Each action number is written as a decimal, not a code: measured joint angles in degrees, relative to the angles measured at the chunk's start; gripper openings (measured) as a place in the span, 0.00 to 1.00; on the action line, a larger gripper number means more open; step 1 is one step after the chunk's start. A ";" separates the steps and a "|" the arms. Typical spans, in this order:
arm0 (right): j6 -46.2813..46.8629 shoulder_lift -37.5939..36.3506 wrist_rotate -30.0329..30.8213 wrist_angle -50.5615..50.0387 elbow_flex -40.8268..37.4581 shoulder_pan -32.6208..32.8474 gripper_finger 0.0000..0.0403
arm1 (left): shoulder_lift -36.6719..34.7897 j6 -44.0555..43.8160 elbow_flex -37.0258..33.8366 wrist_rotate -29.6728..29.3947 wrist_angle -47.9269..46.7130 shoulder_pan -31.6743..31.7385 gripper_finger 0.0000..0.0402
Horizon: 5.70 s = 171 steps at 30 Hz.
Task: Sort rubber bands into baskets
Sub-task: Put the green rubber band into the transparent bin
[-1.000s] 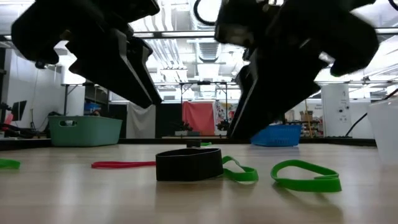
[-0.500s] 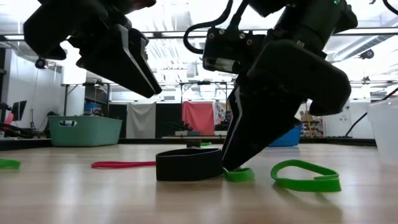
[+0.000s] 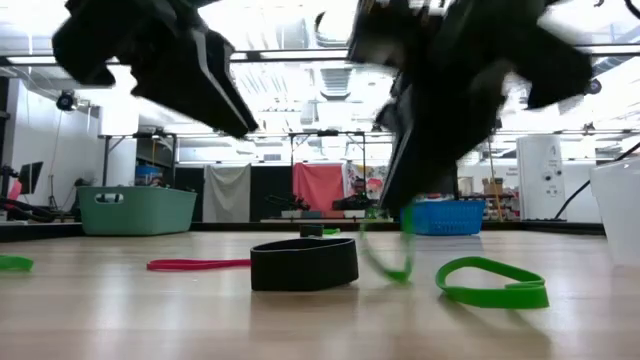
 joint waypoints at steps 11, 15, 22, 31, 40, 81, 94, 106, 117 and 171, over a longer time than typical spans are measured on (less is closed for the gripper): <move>11.79 -23.16 1.83 -29.42 0.07 1.76 0.02 | -15.04 4.85 0.00 -1.04 -8.98 0.02 0.44; 21.63 -28.78 2.94 -35.49 -1.57 5.06 0.02 | -18.76 6.34 -0.04 -1.55 -10.90 0.04 0.44; 35.28 -32.29 2.81 -36.83 -8.86 13.26 0.02 | -20.94 9.42 -0.09 -1.60 -11.83 0.07 0.44; 43.99 -32.00 2.44 -36.74 -14.33 18.12 0.03 | -20.53 9.80 -0.11 -1.58 -12.29 0.07 0.44; 47.82 -32.02 2.48 -36.78 -16.29 18.25 0.13 | -20.53 8.78 -0.11 -1.53 -12.46 0.06 0.44; 24.40 -32.04 22.62 -21.72 -15.74 11.73 0.40 | -4.03 -12.28 0.02 30.42 -19.20 -0.11 0.44; 20.81 -32.04 21.90 -18.82 -15.74 11.47 0.42 | 4.48 -16.48 0.02 38.00 -20.66 -0.52 0.44; 20.74 -32.04 21.90 -18.62 -15.74 11.47 0.44 | 10.12 -16.30 0.83 36.63 -21.85 -0.65 0.42; 20.53 -32.04 21.92 -18.47 -15.74 11.47 0.44 | 9.96 -13.12 1.24 34.96 -24.18 -0.66 0.03; -17.00 -25.20 13.33 51.16 -26.95 -10.51 0.44 | -7.48 19.63 -6.45 38.82 45.42 27.87 0.00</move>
